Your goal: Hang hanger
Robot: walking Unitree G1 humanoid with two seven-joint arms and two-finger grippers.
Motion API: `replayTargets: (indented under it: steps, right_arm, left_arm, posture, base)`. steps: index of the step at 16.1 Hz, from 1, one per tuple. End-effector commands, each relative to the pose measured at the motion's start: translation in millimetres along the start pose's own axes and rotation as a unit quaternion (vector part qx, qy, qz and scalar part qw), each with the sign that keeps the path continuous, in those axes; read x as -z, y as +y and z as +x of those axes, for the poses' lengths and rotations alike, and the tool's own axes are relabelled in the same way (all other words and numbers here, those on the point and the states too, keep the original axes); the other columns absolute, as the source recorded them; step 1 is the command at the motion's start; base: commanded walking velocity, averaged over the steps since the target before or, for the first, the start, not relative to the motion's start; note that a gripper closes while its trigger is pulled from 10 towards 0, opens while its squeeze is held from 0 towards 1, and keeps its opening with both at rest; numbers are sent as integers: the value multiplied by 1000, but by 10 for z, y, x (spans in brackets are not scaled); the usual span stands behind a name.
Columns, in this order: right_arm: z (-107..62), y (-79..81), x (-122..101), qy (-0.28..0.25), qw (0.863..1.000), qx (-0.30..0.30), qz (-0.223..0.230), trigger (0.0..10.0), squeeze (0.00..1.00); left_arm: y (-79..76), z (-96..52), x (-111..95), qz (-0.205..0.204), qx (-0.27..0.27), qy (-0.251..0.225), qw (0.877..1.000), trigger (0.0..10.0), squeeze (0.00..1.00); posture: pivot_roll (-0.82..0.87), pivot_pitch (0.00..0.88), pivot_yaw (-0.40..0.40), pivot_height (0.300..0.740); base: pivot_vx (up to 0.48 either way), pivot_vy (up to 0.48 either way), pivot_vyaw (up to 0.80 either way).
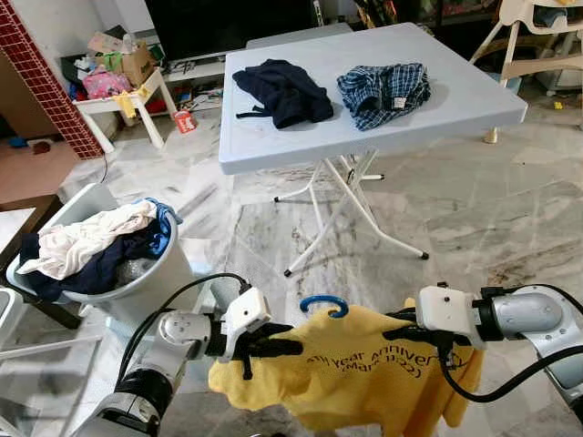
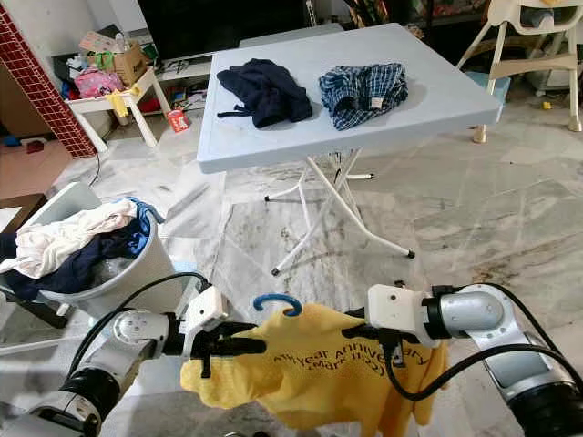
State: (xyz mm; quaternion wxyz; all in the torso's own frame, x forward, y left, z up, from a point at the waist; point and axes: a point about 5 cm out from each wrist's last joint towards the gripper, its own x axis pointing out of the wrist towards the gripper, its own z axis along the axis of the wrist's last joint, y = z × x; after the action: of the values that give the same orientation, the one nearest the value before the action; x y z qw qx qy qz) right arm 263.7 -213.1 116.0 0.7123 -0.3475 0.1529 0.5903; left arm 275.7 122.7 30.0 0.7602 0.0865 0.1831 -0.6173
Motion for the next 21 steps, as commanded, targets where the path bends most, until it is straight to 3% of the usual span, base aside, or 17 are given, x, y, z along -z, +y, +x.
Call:
replayTargets:
  steps: [1, 7, 8, 9, 12, 15, 19, 20, 21]
  right_arm:
    - [-36, -79, -106, -16, 1000, 10, -18, 10000, 0]
    - [51, -44, -113, -25, 1000, 5, -10, 10000, 0]
    - [56, -37, -113, -27, 1000, 3, -7, 10000, 353]
    - [51, -38, -113, -32, 999, 0, 3, 10000, 1000]
    - [-20, -101, -109, -33, 999, -3, 15, 10000, 1000]
    - [-120, -320, -105, -9, 999, 52, -7, 10000, 1000]
    - [-9, -366, -80, 3, 996, 92, -17, 10000, 1000]
    - [34, -395, -42, 14, 993, 121, -15, 10000, 1000]
    - [85, -483, 23, 29, 980, 199, 7, 10000, 1000]
  left_arm:
    - [36, -76, 20, -5, -5, 9, 1000, 0, 0]
    - [-36, 13, 48, 5, 1, 10, 1000, 0, 0]
    - [-48, 12, 68, 6, -1, 12, 1000, 0, 0]
    - [-56, 8, 88, 11, -7, 15, 1000, 0, 0]
    - [-60, -12, 129, 21, -21, 25, 999, 0, 0]
    - [-59, -59, 178, 25, -35, 34, 998, 0, 0]
    - [-12, -106, 199, 45, -84, 41, 995, 0, 0]
    - [21, -126, 186, 55, -112, 39, 991, 0, 0]
    - [100, -184, 173, 86, -171, 52, 980, 0, 0]
  posture:
    - [-220, 19, 168, 740]
    - [-216, 15, 166, 740]
    - [-217, 13, 167, 740]
    - [-216, 13, 166, 740]
    - [-215, 12, 161, 740]
    - [-209, 9, 153, 740]
    - [-204, 8, 146, 740]
    - [-202, 7, 145, 740]
    - [-200, 7, 142, 740]
  base:
    - [0, 0, 0]
    - [0, 0, 0]
    - [0, 0, 0]
    - [0, 0, 0]
    - [0, 0, 0]
    - [0, 0, 0]
    - [0, 0, 0]
    - [0, 0, 0]
    - [0, 0, 0]
